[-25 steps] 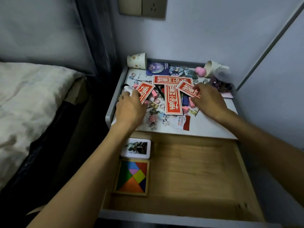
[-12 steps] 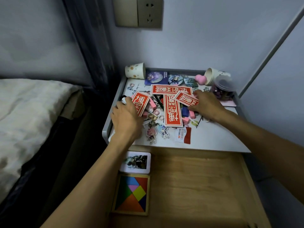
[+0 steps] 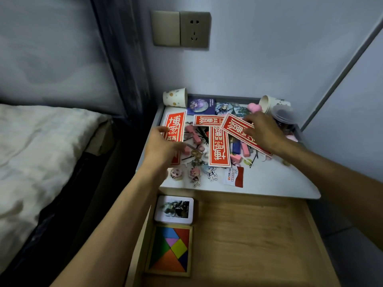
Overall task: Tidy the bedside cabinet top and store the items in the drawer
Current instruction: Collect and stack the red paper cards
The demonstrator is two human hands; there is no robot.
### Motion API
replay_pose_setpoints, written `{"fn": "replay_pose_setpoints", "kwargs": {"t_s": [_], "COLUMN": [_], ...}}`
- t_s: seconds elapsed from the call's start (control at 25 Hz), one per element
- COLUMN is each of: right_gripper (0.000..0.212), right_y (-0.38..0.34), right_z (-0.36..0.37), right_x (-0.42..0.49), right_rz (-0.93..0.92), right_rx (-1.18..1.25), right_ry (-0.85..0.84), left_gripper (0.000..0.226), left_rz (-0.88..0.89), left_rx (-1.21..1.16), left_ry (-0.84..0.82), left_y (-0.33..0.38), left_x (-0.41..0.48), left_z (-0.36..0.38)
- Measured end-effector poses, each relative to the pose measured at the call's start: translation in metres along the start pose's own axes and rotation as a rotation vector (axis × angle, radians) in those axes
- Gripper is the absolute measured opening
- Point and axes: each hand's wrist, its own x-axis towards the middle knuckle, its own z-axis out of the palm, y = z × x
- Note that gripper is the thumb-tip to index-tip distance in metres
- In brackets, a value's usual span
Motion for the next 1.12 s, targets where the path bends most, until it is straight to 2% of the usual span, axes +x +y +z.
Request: {"fn": "replay_pose_setpoints", "kwargs": {"t_s": [0.08,0.16,0.24,0.36,0.48,0.56,0.6,0.68,0.72,0.76,0.84,0.92,1.0,1.12], "right_gripper": [0.027,0.028,0.027,0.023,0.025,0.036,0.041,0.049,0.054,0.058,0.051,0.026,0.015,0.019], "right_y": [-0.019,-0.041,-0.062,-0.088,-0.106,-0.113,-0.113,-0.105,-0.101,-0.096,-0.093,-0.093,-0.095,-0.096], "right_z": [-0.014,-0.027,-0.032,-0.028,-0.025,-0.024,-0.022,-0.014,-0.011,-0.007,0.003,0.010,0.007,-0.002], "right_x": [-0.002,-0.006,-0.013,-0.022,-0.029,-0.032,-0.033,-0.032,-0.033,-0.036,-0.045,-0.050,-0.048,-0.036], "right_rz": [-0.063,-0.184,-0.276,-0.331,-0.235,-0.201,-0.212,-0.157,-0.061,0.065,0.284,0.327,0.302,0.220], "right_rx": [0.053,0.031,0.012,0.051,0.371,0.441,0.410,0.326,0.374,0.503,0.876,1.060,1.075,0.983], "right_ry": [-0.011,-0.132,-0.285,-0.327,-0.393,-0.409,-0.340,-0.053,0.070,0.108,-0.044,-0.195,-0.171,-0.207], "left_gripper": [0.056,0.055,0.056,0.036,0.023,0.023,0.023,0.023,0.024,0.024,0.025,0.027,0.025,0.012], "left_rz": [0.020,0.053,0.074,0.074,0.046,0.017,0.003,-0.012,-0.018,-0.022,-0.008,0.023,0.041,0.007], "left_rx": [-0.101,-0.162,-0.141,-0.005,0.086,0.117,0.107,0.020,-0.040,-0.088,-0.119,-0.045,0.089,0.262], "left_ry": [0.019,0.025,-0.001,-0.122,-0.258,-0.293,-0.275,-0.197,-0.161,-0.138,-0.130,-0.158,-0.197,-0.280], "left_y": [0.004,0.007,0.011,0.010,0.007,0.005,0.003,0.000,-0.001,-0.002,-0.002,-0.001,0.000,0.007], "left_x": [-0.003,-0.006,-0.012,-0.018,-0.021,-0.019,-0.016,-0.012,-0.010,-0.009,-0.009,-0.012,-0.014,-0.016], "left_z": [-0.003,-0.007,-0.010,-0.016,-0.024,-0.029,-0.031,-0.034,-0.035,-0.036,-0.037,-0.036,-0.038,-0.044]}}
